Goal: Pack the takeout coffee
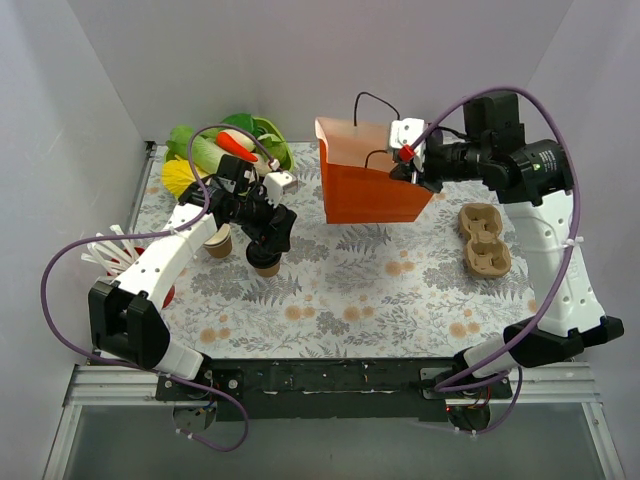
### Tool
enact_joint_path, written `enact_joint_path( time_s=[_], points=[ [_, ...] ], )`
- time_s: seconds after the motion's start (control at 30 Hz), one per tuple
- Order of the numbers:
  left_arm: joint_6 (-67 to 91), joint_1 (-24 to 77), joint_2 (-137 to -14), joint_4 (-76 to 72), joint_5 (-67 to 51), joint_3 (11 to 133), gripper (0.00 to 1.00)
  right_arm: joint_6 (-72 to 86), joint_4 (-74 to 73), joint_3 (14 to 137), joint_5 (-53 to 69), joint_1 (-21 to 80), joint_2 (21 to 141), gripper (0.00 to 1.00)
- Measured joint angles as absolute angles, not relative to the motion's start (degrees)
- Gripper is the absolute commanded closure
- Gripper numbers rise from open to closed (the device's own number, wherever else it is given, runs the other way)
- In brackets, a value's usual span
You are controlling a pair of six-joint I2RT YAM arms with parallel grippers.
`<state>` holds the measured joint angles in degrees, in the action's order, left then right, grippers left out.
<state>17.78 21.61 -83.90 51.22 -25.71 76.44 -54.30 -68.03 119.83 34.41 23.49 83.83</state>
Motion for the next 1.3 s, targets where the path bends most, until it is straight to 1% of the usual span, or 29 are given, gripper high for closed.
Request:
enact_joint_path(
  time_s=[0.07, 0.1, 0.13, 0.17, 0.23, 0.27, 0.37, 0.47, 0.6, 0.67, 0.77, 0.93, 1.3],
  points=[
    [17.76, 21.61, -83.90, 51.00, -25.58, 76.44, 0.02, -54.24, -67.53, 117.78, 34.04, 23.79, 83.44, 0.99],
    [17.76, 21.61, -83.90, 50.94, -25.47, 76.44, 0.02, -54.17, -67.02, 116.20, 34.00, 23.90, 83.15, 0.93],
    [17.76, 21.61, -83.90, 50.94, -25.45, 76.44, 0.02, -54.15, -66.39, 113.80, 33.98, 24.01, 82.43, 0.84],
    [17.76, 21.61, -83.90, 50.92, -25.34, 76.44, 0.02, -54.11, -65.95, 110.96, 34.00, 24.12, 81.62, 0.71],
    [17.76, 21.61, -83.88, 50.74, -25.04, 76.18, 0.02, -53.43, -64.71, 104.49, 34.00, 24.27, 79.55, 0.53],
    [17.78, 21.61, -83.88, 50.70, -24.80, 75.92, 0.02, -53.01, -64.07, 100.40, 33.82, 24.43, 78.24, 0.36],
    [17.72, 21.61, -83.88, 50.74, -23.90, 74.81, 0.02, -50.87, -64.03, 93.93, 33.10, 24.64, 76.62, 0.22],
    [16.67, 21.61, -83.85, 51.68, -22.41, 74.02, 0.02, -48.16, -61.91, 95.18, 31.99, 24.80, 76.60, 0.21],
    [14.98, 21.61, -83.85, 54.92, -19.51, 73.97, 0.02, -43.38, -57.74, 104.31, 30.09, 24.80, 77.30, 0.20],
    [14.70, 21.61, -83.85, 56.42, -18.26, 73.97, 0.02, -40.99, -53.15, 107.37, 29.32, 24.80, 76.97, 0.17],
    [14.22, 21.61, -83.92, 58.26, -16.64, 73.97, 0.02, -37.80, -46.89, 107.18, 27.53, 24.80, 75.33, 0.15],
    [13.76, 21.61, -84.84, 59.27, -14.52, 73.97, 0.02, -35.97, -40.60, 105.30, 23.77, 24.80, 74.52, 0.15],
    [16.49, 21.61, -91.55, 57.43, -11.35, 74.85, 0.02, -35.99, -39.75, 104.18, 21.30, 24.77, 74.65, 0.15]
  ],
)
